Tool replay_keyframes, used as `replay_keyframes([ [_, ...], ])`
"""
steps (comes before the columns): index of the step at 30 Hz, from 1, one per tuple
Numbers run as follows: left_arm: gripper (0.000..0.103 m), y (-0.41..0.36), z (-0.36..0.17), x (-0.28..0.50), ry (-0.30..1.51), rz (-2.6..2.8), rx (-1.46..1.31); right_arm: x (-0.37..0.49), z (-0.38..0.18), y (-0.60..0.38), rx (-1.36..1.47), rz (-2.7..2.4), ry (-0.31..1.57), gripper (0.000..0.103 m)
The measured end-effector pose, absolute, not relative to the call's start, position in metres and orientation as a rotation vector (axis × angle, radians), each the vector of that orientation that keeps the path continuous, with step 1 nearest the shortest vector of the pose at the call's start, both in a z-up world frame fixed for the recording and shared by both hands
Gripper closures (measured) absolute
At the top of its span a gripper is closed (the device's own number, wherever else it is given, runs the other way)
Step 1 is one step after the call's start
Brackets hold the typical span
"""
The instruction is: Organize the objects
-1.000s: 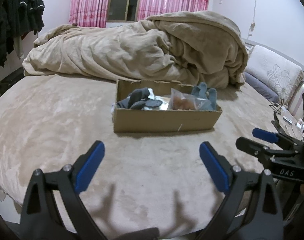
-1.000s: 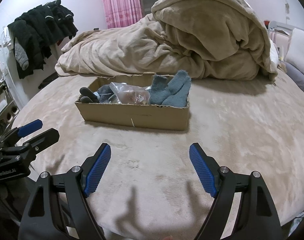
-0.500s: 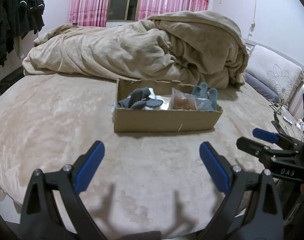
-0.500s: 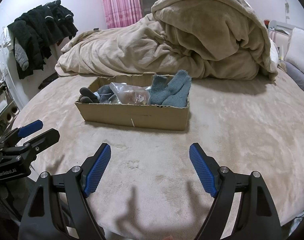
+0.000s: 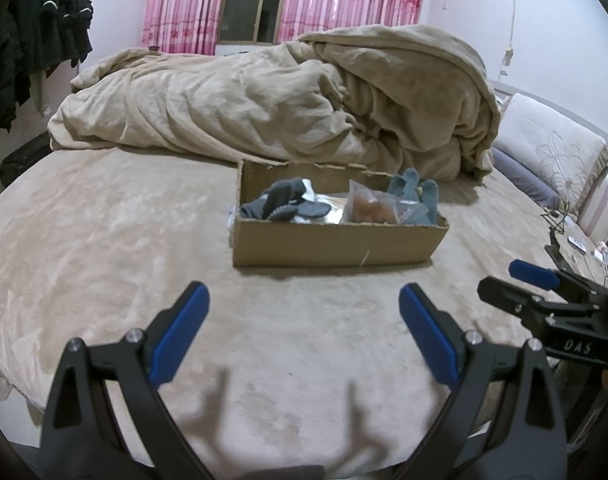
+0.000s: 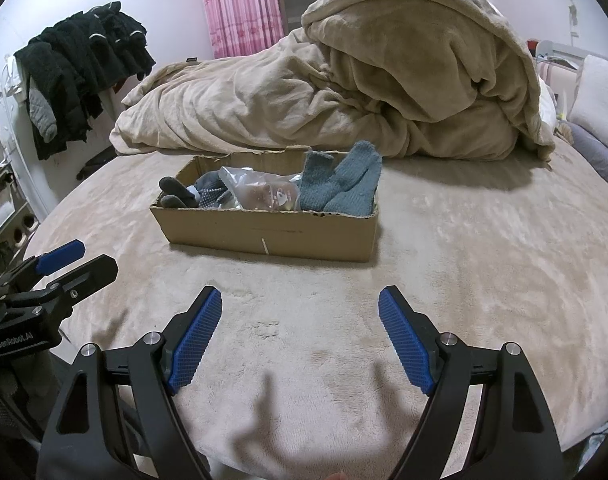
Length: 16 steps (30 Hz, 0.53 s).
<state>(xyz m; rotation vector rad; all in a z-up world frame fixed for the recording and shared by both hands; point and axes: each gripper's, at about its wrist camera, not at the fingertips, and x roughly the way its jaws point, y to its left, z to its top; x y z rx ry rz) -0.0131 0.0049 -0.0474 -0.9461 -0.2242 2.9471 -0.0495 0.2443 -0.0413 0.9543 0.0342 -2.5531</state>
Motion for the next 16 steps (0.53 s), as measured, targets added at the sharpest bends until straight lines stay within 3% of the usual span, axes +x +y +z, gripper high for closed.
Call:
replay_keyframes([
  [16, 0.006, 0.0070, -0.0468, -0.0132, -0.189, 2.937, -0.943, -0.0504, -0.0443, 0.2448, 0.955, -2.561, 0.033, 0.020],
])
